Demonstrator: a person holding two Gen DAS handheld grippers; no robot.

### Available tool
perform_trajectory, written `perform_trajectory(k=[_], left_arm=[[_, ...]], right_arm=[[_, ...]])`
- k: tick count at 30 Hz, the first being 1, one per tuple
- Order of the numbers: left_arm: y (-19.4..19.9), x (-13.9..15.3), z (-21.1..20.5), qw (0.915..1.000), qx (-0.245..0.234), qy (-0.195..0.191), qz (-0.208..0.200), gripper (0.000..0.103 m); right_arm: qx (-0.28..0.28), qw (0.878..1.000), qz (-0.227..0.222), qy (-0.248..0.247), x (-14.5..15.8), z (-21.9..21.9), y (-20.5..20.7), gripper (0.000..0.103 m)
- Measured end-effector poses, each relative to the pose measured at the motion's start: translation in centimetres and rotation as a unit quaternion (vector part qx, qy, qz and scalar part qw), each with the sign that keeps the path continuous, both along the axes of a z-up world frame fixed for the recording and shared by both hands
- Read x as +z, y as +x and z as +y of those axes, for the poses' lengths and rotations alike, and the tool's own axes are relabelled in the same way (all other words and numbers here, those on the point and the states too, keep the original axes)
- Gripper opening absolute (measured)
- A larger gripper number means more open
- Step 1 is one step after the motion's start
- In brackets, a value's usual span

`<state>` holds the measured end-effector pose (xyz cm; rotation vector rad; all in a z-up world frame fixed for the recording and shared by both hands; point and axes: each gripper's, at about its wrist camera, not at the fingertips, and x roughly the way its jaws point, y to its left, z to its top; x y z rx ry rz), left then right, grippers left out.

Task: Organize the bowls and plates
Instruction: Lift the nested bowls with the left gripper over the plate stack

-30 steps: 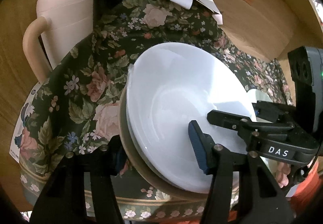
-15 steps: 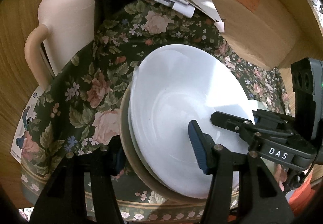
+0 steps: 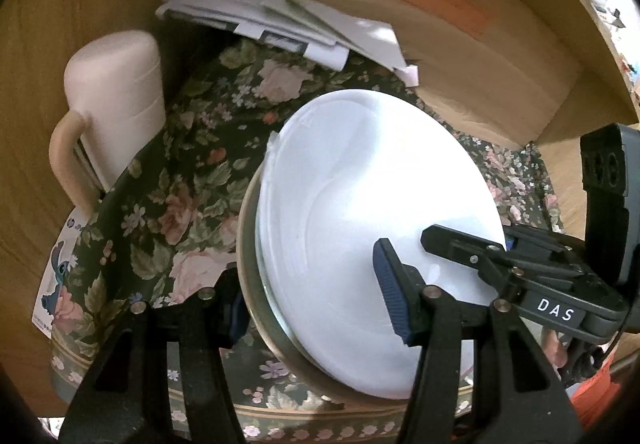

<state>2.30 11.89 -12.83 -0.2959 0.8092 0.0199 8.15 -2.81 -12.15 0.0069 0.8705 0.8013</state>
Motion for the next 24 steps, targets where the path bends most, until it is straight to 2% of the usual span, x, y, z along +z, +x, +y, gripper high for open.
perform_trajectory(k=[12,24], left_arm=[[0.9,1.7,-3.9,0.9994,-0.030,0.012,-0.009,0.055],[2.0,2.1,-8.5,0.9974,-0.071,0.013,-0.009,0.055]], right_arm=[[-0.034,0.999,-0.004,0.015,0.6,-4.4,-0.4,0.028],[-0.075,0.997,-0.009,0.020,0.4,-9.7,-1.2,0.028]])
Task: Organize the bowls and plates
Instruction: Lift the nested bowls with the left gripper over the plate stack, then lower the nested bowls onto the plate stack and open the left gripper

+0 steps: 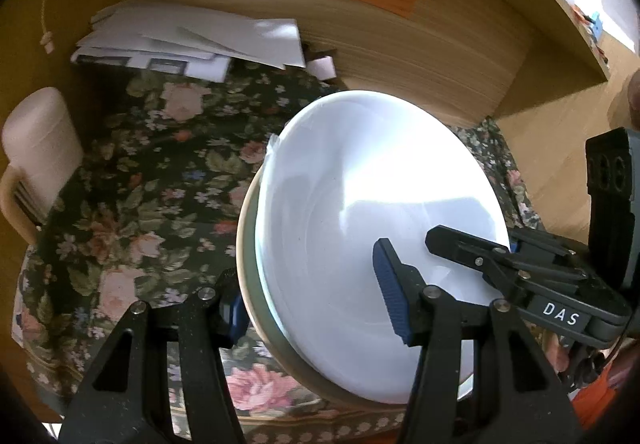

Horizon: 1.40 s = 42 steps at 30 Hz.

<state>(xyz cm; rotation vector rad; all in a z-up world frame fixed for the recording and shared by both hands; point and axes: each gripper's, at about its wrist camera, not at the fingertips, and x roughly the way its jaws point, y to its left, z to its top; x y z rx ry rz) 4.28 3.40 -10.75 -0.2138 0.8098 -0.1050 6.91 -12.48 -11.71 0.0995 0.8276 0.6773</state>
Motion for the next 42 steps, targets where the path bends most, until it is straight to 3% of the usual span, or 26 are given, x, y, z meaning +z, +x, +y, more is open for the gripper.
perform_trajectory(k=[20,38,42], left_arm=[[0.5,-1.4,-5.9,0.9985,-0.049,-0.001,0.024,0.055],[1.8,-3.4,-6.3,0.9966,-0.060,-0.003,0.056,0.055],[1.9,-3.4,-6.3,0.9966,-0.064,0.005,0.052,0.055]], right_arm=[[-0.047,0.999,0.025,0.007,-1.9,-6.0,-1.4,0.028],[-0.055,0.996,0.067,0.025,-4.4,-6.9,0.3,0.029],[-0.052,0.997,0.048,0.016,-4.0,-6.7,0.0,0.032]])
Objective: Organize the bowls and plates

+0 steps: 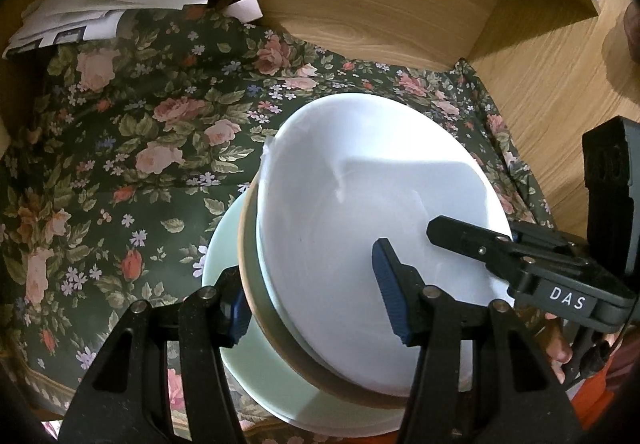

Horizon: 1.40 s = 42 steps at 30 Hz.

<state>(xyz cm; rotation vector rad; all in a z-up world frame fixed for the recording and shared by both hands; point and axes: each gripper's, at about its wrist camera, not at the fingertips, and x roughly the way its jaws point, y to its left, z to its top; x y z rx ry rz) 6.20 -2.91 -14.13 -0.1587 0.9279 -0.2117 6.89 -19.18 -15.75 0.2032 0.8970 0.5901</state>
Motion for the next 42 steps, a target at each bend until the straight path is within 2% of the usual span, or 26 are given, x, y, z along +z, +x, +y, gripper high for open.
perform_trajectory(k=[3,7,12,17,19,25,28,32,36,42], left_arm=[[0.0,0.4,0.3,0.9999,0.005,0.003,-0.011,0.055],[-0.5,1.4,0.7,0.9991,0.019,0.016,-0.035,0.065],[-2.0,3.0,0.9,0.9960,0.026,0.037,-0.078,0.068],[-4.0,5.2,1.3,0.9905,0.034,0.039,-0.128,0.073],[-5.3,6.3,1.5,0.9860,0.037,0.041,-0.157,0.076],[-8.9,8.9,1.6,0.9679,0.044,0.054,-0.241,0.082],[-10.5,9.8,1.8,0.9615,0.046,0.051,-0.266,0.083],[-12.5,10.6,1.8,0.9515,0.051,0.050,-0.299,0.092],[-14.7,11.3,1.7,0.9386,0.056,0.060,-0.335,0.101],[-16.7,11.8,1.7,0.9323,0.057,0.059,-0.352,0.103]], right_arm=[[-0.009,0.999,-0.035,-0.021,0.9,0.0,-0.8,0.033],[-0.023,0.996,-0.077,-0.024,2.4,-0.6,-1.9,0.052],[-0.027,0.992,-0.121,-0.032,4.0,-0.4,-3.6,0.058],[-0.022,0.987,-0.156,-0.030,5.6,0.1,-5.4,0.060],[-0.025,0.984,-0.174,-0.024,6.4,0.1,-6.3,0.069],[-0.032,0.972,-0.232,-0.012,8.9,-0.2,-9.6,0.075],[-0.038,0.964,-0.262,-0.012,9.8,-0.2,-11.4,0.081],[-0.050,0.955,-0.294,-0.009,10.6,-0.3,-13.5,0.087],[-0.055,0.950,-0.308,-0.004,10.9,-0.3,-14.7,0.097],[-0.060,0.944,-0.325,0.004,11.3,-0.4,-16.3,0.103]])
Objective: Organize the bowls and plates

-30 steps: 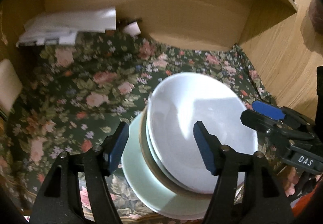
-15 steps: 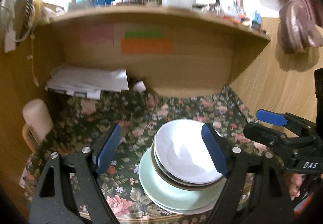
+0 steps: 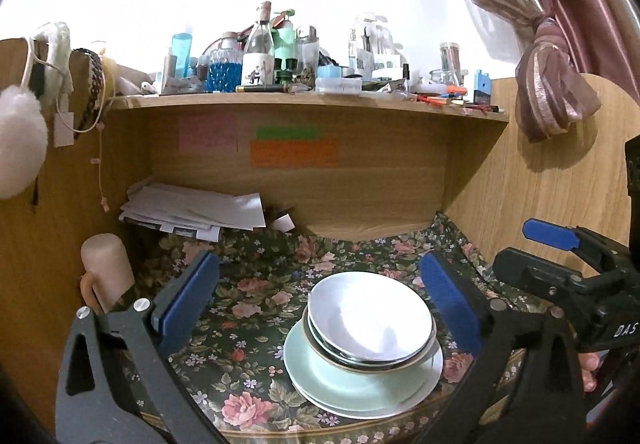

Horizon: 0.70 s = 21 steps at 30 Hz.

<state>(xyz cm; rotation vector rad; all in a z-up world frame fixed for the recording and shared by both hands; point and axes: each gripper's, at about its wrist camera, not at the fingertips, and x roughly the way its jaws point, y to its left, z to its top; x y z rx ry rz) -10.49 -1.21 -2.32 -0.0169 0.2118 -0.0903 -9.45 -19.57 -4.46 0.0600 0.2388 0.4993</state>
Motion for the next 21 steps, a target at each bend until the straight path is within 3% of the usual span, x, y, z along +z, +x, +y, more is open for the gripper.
perform_trajectory(k=[21], left_arm=[[-0.70,-0.33,0.12,0.9999,0.000,-0.007,-0.007,0.103]], right_arm=[[0.002,1.000,-0.004,0.005,-0.14,0.21,-0.64,0.103]])
